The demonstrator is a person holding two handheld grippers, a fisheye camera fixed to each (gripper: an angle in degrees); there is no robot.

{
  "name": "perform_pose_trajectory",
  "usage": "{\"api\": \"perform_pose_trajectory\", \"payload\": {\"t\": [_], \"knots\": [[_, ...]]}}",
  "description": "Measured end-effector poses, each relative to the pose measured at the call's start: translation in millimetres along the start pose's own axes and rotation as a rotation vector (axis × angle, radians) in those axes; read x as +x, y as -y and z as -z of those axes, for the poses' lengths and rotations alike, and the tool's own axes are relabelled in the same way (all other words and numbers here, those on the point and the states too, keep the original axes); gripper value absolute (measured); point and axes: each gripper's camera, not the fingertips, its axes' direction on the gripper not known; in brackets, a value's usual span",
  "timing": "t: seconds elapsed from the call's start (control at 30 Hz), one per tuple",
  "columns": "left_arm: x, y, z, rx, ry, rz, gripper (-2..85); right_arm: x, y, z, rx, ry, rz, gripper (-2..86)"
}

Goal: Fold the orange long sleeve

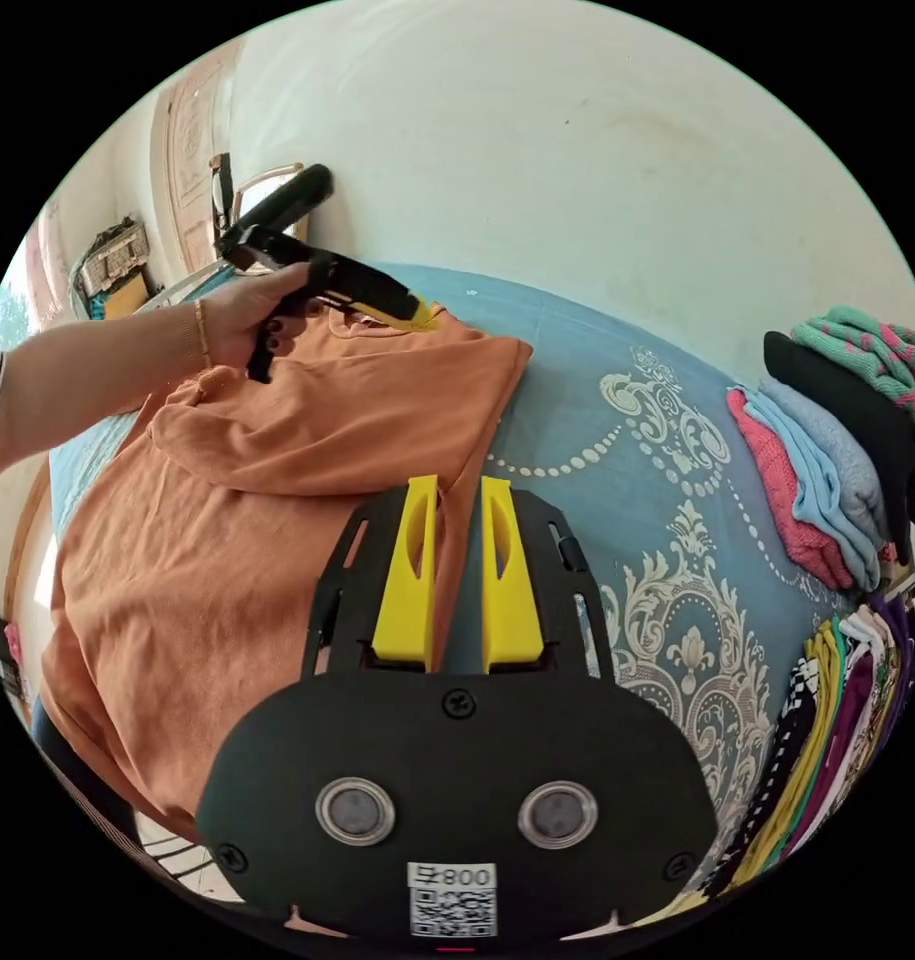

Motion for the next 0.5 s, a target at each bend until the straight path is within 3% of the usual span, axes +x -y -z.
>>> {"api": "perform_pose_trajectory", "payload": {"t": [0.23,0.5], "knots": [[5.0,64.3,-68.6,-0.169,0.083,-0.014,3.7,25.7,1.8,-16.0,-0.073,0.131,-0.027,3.6],[35.5,93.7,-81.9,-0.087,0.04,-0.066,1.9,88.6,-19.6,11.4,-0.003,0.227,-0.178,1.4]]}}
